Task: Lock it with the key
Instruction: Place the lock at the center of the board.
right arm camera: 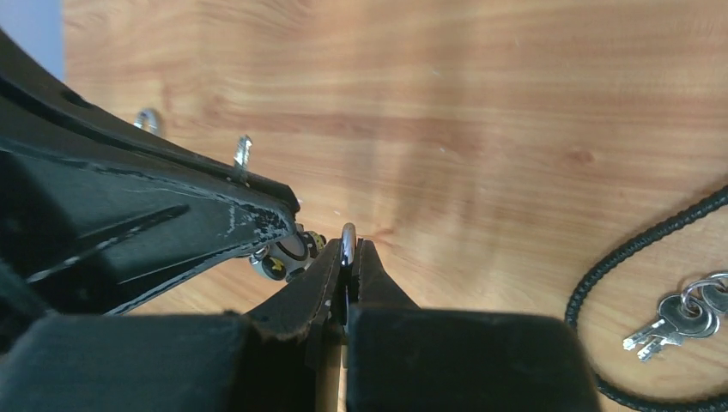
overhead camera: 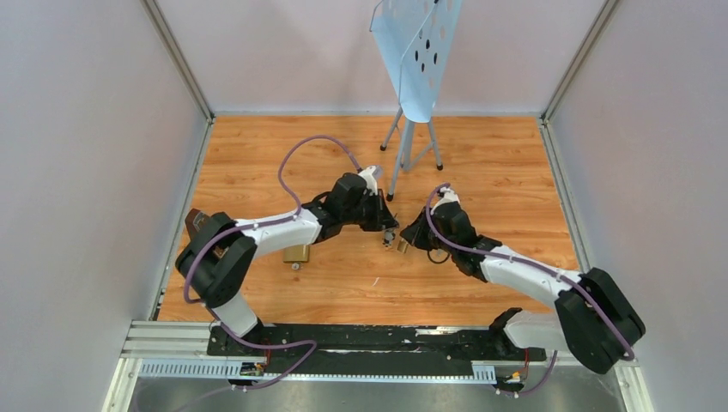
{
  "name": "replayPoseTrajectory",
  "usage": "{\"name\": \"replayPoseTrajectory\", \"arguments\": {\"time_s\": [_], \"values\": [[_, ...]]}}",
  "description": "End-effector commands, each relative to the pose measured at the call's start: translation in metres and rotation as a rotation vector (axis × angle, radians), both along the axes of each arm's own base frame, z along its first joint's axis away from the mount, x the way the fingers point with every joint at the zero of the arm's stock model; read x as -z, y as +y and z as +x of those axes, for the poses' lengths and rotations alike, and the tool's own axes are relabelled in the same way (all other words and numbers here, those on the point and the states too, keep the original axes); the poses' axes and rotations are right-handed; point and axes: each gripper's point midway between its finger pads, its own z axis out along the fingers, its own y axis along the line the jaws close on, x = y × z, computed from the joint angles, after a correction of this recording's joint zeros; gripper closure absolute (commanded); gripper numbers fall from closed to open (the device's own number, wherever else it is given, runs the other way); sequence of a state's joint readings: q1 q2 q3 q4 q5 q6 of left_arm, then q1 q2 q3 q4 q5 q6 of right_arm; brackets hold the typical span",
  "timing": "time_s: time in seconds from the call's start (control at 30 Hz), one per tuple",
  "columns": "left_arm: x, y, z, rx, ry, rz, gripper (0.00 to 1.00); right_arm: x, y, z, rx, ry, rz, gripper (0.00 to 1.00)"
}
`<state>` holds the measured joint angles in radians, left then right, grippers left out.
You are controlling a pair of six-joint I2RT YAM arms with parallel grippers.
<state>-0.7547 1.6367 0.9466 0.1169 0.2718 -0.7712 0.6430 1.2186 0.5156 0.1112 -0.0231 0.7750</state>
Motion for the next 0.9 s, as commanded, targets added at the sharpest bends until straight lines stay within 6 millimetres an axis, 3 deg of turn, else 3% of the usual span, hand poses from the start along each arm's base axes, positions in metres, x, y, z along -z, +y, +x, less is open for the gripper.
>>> {"name": "replayPoseTrajectory", "arguments": {"time_s": [0.0, 0.07, 0.2, 0.33, 0.43, 0.6, 0.8, 0.87], "values": [[-0.003, -0.022, 0.026, -0.089, 0.0, -0.071, 1.0, 0.008, 0.014, 0.007, -0.044, 0.049, -0.006, 1.0], [0.018, -0.024, 0.031, -0.116, 0.046, -0.049, 0.99, 0.021, 0.016, 0.01, -0.037, 0.09, -0.03, 1.0], [0.039, -0.013, 0.041, -0.201, 0.057, 0.028, 0.91, 0.034, 0.019, 0.017, -0.043, 0.122, -0.058, 1.0], [0.05, 0.002, 0.045, -0.24, 0.037, 0.117, 0.65, 0.043, 0.023, 0.025, -0.045, 0.144, -0.068, 0.96], [0.052, 0.012, 0.044, -0.257, 0.031, 0.151, 0.5, 0.044, 0.026, 0.031, -0.045, 0.15, -0.055, 0.83], [0.028, 0.039, 0.049, -0.351, -0.04, 0.189, 0.42, 0.029, 0.022, 0.041, 0.001, 0.101, -0.056, 0.6], [-0.01, 0.105, 0.048, -0.495, -0.179, 0.37, 0.32, 0.009, 0.003, 0.055, 0.084, 0.014, -0.125, 0.34], [-0.018, 0.129, 0.037, -0.519, -0.195, 0.436, 0.27, 0.002, 0.0, 0.055, 0.083, -0.01, -0.141, 0.3]]}}
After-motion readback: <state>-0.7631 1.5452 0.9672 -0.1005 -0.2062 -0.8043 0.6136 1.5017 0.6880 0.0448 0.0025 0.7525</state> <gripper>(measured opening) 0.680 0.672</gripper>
